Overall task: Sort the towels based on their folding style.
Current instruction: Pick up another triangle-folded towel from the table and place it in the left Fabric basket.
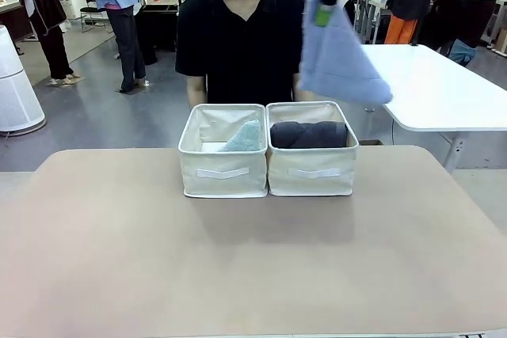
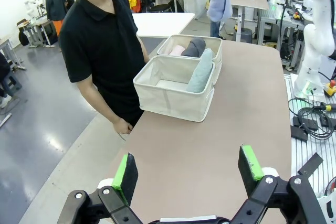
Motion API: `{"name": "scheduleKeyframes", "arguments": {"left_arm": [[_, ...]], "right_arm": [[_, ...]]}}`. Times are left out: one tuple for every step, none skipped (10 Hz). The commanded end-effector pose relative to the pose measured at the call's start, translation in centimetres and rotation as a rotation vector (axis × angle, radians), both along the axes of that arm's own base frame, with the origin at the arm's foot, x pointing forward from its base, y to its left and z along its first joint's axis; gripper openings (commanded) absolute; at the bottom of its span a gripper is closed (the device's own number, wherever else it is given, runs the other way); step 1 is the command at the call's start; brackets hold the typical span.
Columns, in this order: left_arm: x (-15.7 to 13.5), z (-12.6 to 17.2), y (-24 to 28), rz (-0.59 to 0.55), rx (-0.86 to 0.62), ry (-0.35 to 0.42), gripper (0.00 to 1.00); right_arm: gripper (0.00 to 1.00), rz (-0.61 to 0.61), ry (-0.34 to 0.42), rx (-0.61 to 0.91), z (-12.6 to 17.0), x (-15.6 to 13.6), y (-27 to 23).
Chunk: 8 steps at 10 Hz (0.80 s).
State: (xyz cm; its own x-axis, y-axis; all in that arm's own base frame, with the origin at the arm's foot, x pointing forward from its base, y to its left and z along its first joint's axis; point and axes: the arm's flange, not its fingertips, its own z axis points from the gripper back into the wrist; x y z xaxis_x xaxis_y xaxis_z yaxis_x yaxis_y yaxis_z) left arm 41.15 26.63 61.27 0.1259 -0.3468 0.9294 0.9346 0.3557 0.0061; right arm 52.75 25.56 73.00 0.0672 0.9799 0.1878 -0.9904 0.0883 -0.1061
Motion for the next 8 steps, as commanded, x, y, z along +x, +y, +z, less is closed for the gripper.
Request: {"name": "scheduleKeyframes", "arguments": {"left_arm": [[-0.3, 0.1, -0.2, 0.008, -0.014, 0.000, 1.00], [-0.3, 0.1, -0.2, 0.008, -0.014, 0.000, 1.00], [-0.3, 0.1, -0.2, 0.008, -0.014, 0.000, 1.00], [-0.3, 0.1, -0.2, 0.008, -0.014, 0.000, 1.00], [-0.3, 0.1, -0.2, 0.008, -0.014, 0.000, 1.00], [-0.3, 0.1, -0.2, 0.008, -0.014, 0.000, 1.00], [-0.3, 0.1, -0.2, 0.008, -0.014, 0.000, 1.00], [-0.3, 0.1, -0.2, 0.008, -0.014, 0.000, 1.00]], "right_arm": [[0.17, 0.074, 0.005, -0.056, 3.4, 2.3, 3.3], [0.17, 0.096, -0.002, -0.028, 3.2, 2.5, 4.2], [0.17, 0.125, 0.008, -0.024, 3.1, 2.6, 4.2], [0.17, 0.074, 0.004, -0.011, -0.2, 0.6, 3.8], [0.17, 0.074, 0.004, -0.011, -0.2, 0.6, 3.8], [0.17, 0.074, 0.004, -0.011, -0.2, 0.6, 3.8], [0.17, 0.074, 0.004, -0.011, -0.2, 0.6, 3.8], [0.17, 0.074, 0.004, -0.011, -0.2, 0.6, 3.8]]}}
